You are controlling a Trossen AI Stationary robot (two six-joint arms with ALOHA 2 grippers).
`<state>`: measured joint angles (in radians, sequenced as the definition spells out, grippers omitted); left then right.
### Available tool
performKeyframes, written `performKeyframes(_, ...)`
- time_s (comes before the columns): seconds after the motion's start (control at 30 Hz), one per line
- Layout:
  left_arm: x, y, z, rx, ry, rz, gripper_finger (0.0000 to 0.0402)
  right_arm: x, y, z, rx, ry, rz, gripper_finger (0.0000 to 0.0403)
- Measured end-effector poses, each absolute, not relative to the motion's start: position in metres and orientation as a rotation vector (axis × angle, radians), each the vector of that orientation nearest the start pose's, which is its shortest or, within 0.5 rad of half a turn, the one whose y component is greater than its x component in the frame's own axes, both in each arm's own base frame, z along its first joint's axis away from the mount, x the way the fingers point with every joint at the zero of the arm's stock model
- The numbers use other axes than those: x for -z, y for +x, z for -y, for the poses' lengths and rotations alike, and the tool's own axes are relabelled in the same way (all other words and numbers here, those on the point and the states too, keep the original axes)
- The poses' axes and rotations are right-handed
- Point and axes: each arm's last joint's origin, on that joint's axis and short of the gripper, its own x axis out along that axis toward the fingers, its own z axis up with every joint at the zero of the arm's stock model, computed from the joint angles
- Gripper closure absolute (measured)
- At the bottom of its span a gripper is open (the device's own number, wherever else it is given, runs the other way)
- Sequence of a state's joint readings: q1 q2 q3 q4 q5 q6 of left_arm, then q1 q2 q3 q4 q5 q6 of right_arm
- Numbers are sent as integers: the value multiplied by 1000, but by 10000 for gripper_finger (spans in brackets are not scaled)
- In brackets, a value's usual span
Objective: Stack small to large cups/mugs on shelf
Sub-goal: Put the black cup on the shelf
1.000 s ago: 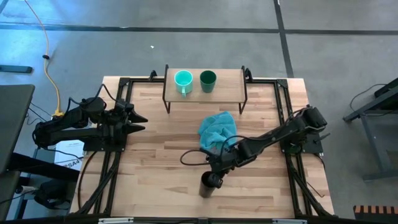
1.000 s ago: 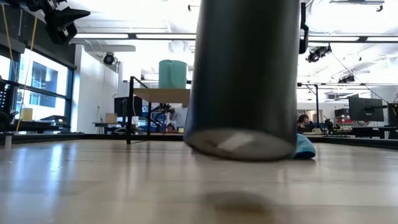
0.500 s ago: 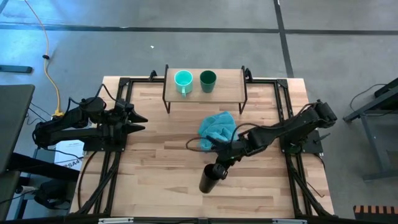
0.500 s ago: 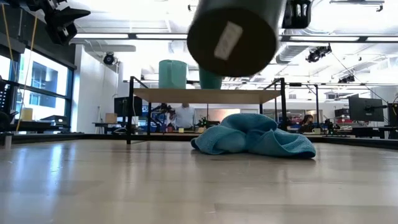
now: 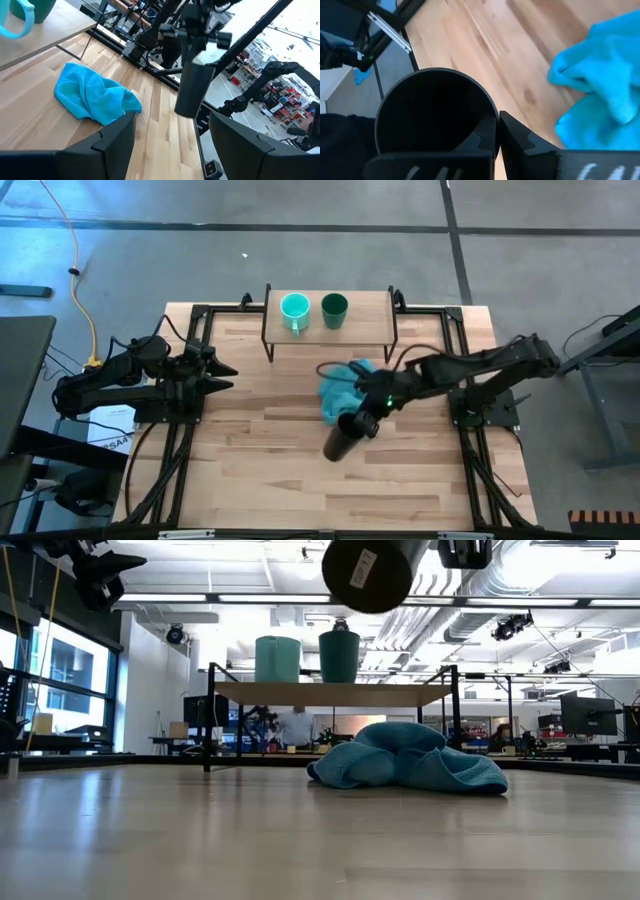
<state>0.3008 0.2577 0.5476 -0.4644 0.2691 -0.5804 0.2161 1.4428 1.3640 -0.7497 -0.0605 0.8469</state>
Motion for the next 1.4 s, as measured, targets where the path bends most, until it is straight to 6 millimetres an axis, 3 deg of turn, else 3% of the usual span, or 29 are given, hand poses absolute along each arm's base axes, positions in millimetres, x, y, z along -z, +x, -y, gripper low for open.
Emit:
performKeyframes(0.67,-293,76,-17,-106,-606,-29,163,-391,225,8,198,644,-659,403)
performKeyframes(1.4,-297,76,-21,-217,-586,52,163,-427,143,64,486,396,-399,403)
